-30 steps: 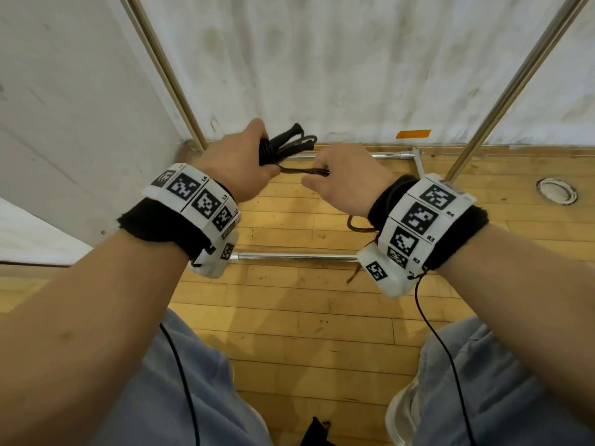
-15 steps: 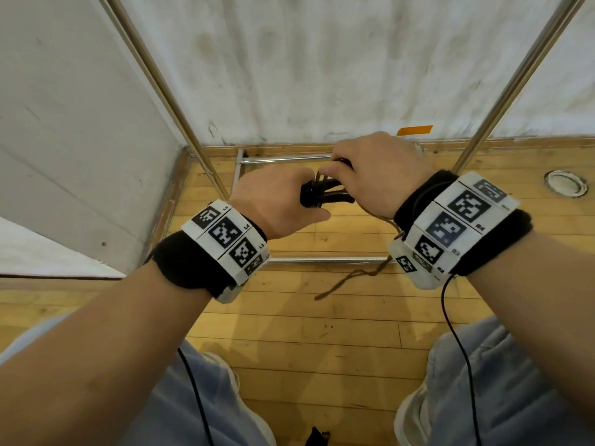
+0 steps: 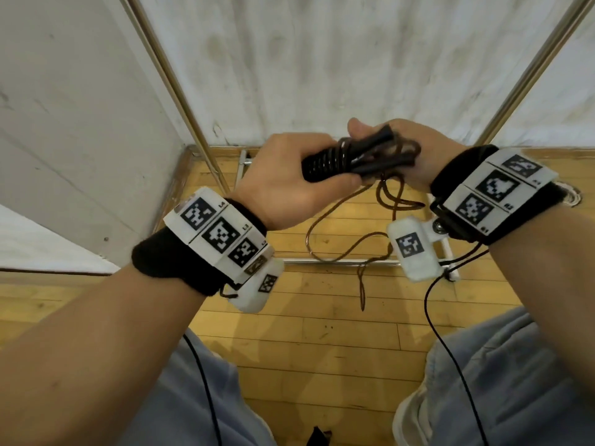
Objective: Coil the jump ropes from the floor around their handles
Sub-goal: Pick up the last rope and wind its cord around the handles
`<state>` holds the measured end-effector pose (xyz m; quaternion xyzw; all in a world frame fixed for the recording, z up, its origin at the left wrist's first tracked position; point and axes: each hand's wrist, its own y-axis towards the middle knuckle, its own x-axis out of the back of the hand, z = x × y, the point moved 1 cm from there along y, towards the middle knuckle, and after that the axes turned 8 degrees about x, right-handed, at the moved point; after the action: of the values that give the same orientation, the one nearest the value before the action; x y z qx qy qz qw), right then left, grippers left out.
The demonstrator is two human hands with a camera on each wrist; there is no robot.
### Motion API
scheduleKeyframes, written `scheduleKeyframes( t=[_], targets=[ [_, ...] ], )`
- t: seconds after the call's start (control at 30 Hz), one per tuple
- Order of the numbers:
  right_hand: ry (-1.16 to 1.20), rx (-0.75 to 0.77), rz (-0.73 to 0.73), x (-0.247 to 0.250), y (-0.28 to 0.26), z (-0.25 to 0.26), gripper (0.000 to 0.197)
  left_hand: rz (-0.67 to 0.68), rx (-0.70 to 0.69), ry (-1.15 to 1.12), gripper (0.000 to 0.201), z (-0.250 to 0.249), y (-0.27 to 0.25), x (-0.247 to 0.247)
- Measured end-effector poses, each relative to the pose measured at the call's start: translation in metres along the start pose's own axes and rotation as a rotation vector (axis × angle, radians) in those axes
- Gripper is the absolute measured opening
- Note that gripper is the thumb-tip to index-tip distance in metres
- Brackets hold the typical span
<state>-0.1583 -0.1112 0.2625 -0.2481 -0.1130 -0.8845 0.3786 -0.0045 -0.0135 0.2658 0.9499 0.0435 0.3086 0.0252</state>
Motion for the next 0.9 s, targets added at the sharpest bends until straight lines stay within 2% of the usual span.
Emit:
scheduleKeyframes(
  t=[0.1,0.2,0.3,0.4,0.5,0.57,0.7,0.73,0.83,0.9],
  targets=[
    [0.153,-0.050,-0.064,-0.022,0.004,0.001,0.037,-0.125,0.049,-0.181,0.028,-0.003,0.003,0.003],
    [0.370,-0.005,-0.146,-0.045,0.009,0.004,0.036,-0.222,0.159,-0.291,0.027,0.002,0.009,0.004],
    [0.389,0.054,-0.225,-0.054,0.017,0.003,0.037,-0.325,0.234,-0.382,0.024,0.006,0.015,0.008],
    [0.385,0.065,-0.158,-0.062,0.019,0.001,0.025,-0.408,0.216,-0.434,0.016,0.007,0.020,0.018],
    [0.159,0.021,0.002,-0.074,0.013,-0.004,0.016,-0.492,0.234,-0.433,0.014,0.013,0.025,0.030],
    [-0.035,0.025,0.015,-0.077,0.009,-0.008,0.012,-0.552,0.267,-0.386,0.017,0.019,0.028,0.036],
    [-0.215,-0.063,0.012,-0.061,0.008,-0.021,0.014,-0.599,0.297,-0.230,0.019,0.029,0.028,0.038],
    [-0.281,-0.115,0.016,-0.056,0.007,-0.026,0.018,-0.596,0.301,-0.191,0.020,0.030,0.028,0.038],
    [-0.538,-0.269,0.042,-0.049,0.005,-0.037,0.057,-0.592,0.339,-0.114,0.027,0.032,0.028,0.041],
    [-0.564,-0.236,-0.077,-0.050,0.004,-0.036,0.068,-0.524,0.398,-0.098,0.027,0.035,0.029,0.041]
  ],
)
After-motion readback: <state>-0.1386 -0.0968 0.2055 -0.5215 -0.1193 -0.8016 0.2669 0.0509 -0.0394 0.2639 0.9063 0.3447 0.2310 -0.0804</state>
